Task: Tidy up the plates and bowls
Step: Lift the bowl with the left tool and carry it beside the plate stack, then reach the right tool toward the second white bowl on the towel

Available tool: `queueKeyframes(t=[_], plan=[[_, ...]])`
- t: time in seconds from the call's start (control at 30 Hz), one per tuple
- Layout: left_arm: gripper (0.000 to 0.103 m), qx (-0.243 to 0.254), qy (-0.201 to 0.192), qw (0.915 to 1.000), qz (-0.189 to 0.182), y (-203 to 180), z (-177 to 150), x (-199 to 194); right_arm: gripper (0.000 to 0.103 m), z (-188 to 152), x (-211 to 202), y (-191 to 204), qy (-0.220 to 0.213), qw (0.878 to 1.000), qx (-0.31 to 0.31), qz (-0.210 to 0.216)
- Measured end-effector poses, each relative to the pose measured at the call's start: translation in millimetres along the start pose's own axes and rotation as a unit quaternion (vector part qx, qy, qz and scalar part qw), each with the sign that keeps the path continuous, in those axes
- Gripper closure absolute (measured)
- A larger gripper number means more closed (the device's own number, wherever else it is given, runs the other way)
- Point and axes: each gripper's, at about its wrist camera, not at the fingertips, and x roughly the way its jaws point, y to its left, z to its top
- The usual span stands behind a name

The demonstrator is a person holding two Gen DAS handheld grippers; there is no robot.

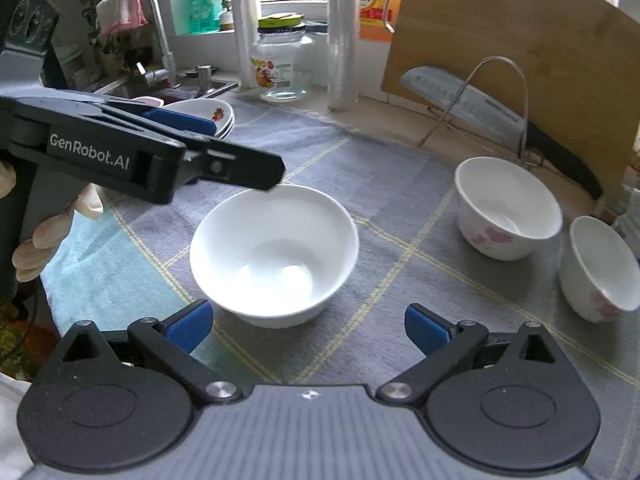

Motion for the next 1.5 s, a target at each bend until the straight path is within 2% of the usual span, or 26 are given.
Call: queueKeyframes(t=[0.1, 0.3, 0.43, 0.57, 0.87, 1.03, 1.17, 1.3, 1.5], plan=[[0.001, 0.01, -0.018, 0.9998, 0.008, -6, 1, -4, 0.0, -4, -10, -7, -0.005, 1.0, 0.002, -0.014], [0.001, 0.023, -0.027, 0.9992, 0.018, -24, 2, -1, 0.0, -15, -21, -31, -0.004, 0.998, 0.022, -0.051], [0.001, 0.027, -0.025, 0.9993, 0.01, -37, 3, 6, 0.0, -25, -28, -48, -0.004, 0.997, 0.038, -0.065], [0.001, 0.035, -0.035, 0.9987, 0.007, -55, 5, 11, 0.0, -31, -36, -66, -0.007, 0.996, 0.045, -0.075], [0.001, 0.033, -0.027, 0.9989, 0.019, -94, 10, 29, 0.0, -41, -52, -109, -0.02, 0.996, 0.038, -0.081], [0.001, 0.037, -0.027, 0.9988, 0.015, -111, 16, 39, 0.0, -35, -58, -140, -0.022, 0.993, 0.049, -0.101], [0.001, 0.031, -0.002, 0.9995, 0.006, -118, 22, 52, 0.0, -25, -63, -163, -0.029, 0.992, 0.064, -0.106], [0.001, 0.025, -0.003, 0.9997, -0.003, -122, 23, 63, 0.0, -12, -63, -178, -0.035, 0.99, 0.065, -0.123], [0.001, 0.019, -0.007, 0.9992, 0.035, -130, 25, 81, 0.0, 12, -56, -191, -0.04, 0.99, 0.056, -0.124]])
